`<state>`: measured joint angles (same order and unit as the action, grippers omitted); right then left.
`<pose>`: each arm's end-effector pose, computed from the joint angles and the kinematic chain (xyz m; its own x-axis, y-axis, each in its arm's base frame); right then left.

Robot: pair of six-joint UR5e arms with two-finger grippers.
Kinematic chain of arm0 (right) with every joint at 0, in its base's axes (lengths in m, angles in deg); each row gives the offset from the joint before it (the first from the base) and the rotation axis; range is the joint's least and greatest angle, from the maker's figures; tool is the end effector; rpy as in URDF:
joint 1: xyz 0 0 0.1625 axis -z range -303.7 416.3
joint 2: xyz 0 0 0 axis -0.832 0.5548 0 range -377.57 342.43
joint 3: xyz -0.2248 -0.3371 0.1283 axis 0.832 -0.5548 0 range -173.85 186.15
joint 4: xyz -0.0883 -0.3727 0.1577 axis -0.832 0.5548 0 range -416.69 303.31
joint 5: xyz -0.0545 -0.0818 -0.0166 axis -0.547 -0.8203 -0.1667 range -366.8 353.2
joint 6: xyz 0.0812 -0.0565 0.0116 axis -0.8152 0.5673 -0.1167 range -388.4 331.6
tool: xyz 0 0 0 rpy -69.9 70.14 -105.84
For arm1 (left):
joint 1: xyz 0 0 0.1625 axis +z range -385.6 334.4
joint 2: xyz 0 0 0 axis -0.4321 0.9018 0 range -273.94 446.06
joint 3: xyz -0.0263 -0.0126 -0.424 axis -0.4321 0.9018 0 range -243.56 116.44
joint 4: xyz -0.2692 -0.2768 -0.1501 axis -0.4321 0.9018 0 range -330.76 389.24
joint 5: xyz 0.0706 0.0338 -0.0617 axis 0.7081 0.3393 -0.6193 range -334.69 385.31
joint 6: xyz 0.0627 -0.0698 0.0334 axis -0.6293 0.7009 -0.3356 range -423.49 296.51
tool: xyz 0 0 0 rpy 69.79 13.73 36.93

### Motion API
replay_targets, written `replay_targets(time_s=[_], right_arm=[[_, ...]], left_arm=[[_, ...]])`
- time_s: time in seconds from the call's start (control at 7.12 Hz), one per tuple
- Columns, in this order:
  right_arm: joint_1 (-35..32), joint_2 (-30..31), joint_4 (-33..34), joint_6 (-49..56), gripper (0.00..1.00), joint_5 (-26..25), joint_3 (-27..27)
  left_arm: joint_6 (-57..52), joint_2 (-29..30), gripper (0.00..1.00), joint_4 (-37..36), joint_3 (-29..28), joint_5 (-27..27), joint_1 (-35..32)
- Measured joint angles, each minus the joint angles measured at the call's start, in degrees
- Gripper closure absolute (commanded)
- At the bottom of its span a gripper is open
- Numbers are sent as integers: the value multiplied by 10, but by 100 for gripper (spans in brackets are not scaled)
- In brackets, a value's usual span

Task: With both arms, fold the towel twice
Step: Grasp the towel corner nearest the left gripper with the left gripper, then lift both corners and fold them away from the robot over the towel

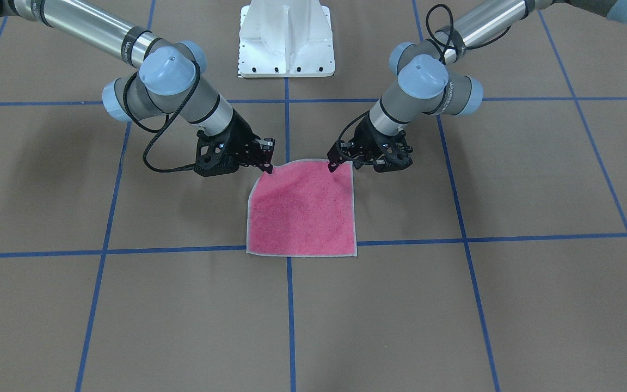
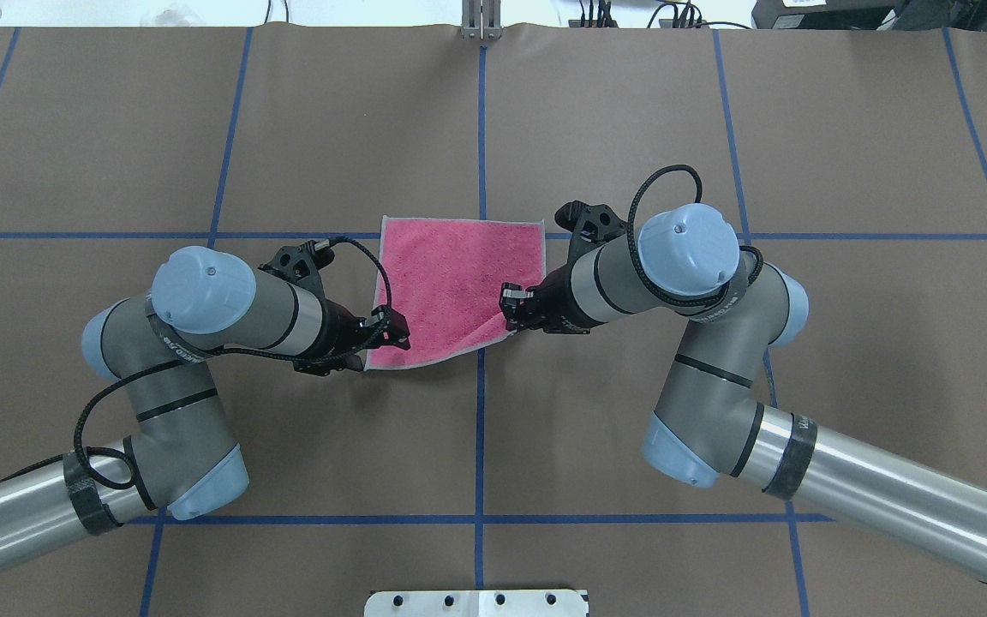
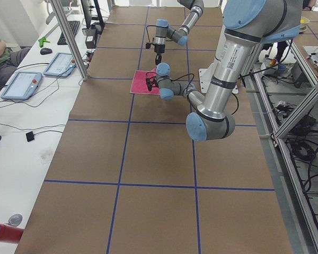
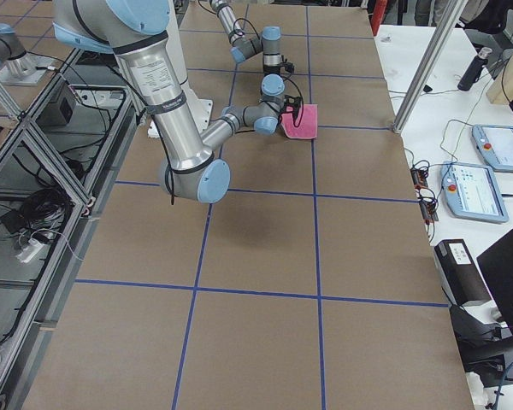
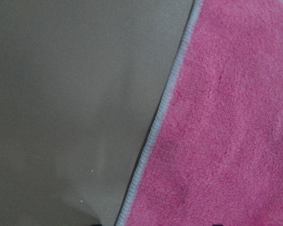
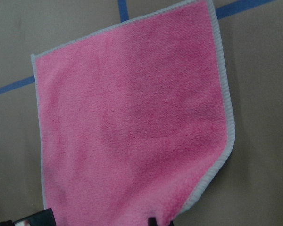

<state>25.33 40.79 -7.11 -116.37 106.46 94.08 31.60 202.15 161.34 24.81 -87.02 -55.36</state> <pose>-0.5382 -0.4327 0.2684 0.2986 0.1413 0.9439 -0.1442 0.9843 -0.1017 0.5326 -0.4145 0.3270 0.3300 -0.2832 -0.9005 0.1866 0.9547 -0.2319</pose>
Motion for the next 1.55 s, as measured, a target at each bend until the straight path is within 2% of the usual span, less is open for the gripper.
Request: replay_targets(time_s=[0.56,0.7,0.84,0.98,1.55], right_arm=[[-1,0,0,0,100,0,0],[-1,0,0,0,100,0,0],[-1,0,0,0,100,0,0],[-1,0,0,0,100,0,0],[-10,0,0,-1,100,22,5]], left_arm=[[2,1,68,-1,1,-1,1],[2,2,73,-1,2,-2,2],[3,2,91,-1,4,-3,1],[3,2,100,-2,5,-3,1],[14,8,100,-3,18,-6,0]])
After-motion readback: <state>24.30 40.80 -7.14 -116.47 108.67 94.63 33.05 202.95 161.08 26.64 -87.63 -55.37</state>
